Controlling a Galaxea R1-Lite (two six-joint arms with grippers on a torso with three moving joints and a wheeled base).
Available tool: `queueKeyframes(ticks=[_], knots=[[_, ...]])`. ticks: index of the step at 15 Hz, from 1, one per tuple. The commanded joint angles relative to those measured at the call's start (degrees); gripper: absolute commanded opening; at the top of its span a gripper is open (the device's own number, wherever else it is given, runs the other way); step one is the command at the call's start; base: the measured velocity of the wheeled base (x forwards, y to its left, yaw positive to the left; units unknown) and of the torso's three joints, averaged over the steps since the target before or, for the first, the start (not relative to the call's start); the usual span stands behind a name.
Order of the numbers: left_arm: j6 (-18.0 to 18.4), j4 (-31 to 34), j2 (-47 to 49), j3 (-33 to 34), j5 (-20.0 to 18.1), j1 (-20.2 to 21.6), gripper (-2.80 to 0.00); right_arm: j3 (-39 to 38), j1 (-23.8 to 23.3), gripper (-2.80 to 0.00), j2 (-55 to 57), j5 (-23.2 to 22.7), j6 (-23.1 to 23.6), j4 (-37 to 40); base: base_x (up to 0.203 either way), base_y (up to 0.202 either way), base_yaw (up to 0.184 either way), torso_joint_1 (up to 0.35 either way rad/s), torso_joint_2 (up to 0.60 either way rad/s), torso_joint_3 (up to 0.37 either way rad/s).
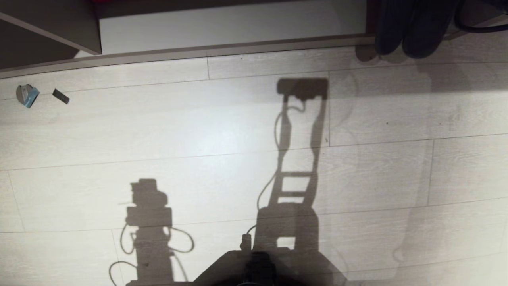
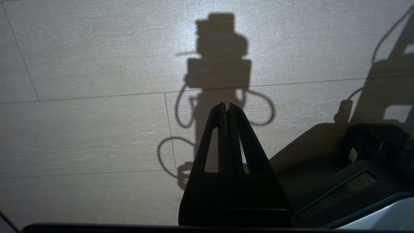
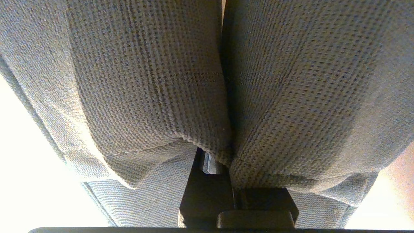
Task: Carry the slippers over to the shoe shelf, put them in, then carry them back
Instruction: Place the slippers into the shoe cabinet
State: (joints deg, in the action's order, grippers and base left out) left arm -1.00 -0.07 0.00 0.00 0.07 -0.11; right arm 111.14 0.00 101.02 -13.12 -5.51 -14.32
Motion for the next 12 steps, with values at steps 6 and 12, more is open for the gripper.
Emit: queueKeyframes(ticks=[6, 12], knots=[[-0.02, -0.01, -0.09, 0.00, 0.01, -0.01, -2.80, -2.41, 0.00, -2.80, -1.36, -0.41, -0.03, -0.17, 0.119, 0.000, -0.001, 0.001, 0.00, 0.002], [-0.05, -0.01, -0.09, 0.00, 0.01, -0.05, -2.80, -6.67, -0.35, -2.80, -2.67, -1.26, 2.32, 0.85, 0.068, 0.000, 0.000, 0.000, 0.00, 0.001]])
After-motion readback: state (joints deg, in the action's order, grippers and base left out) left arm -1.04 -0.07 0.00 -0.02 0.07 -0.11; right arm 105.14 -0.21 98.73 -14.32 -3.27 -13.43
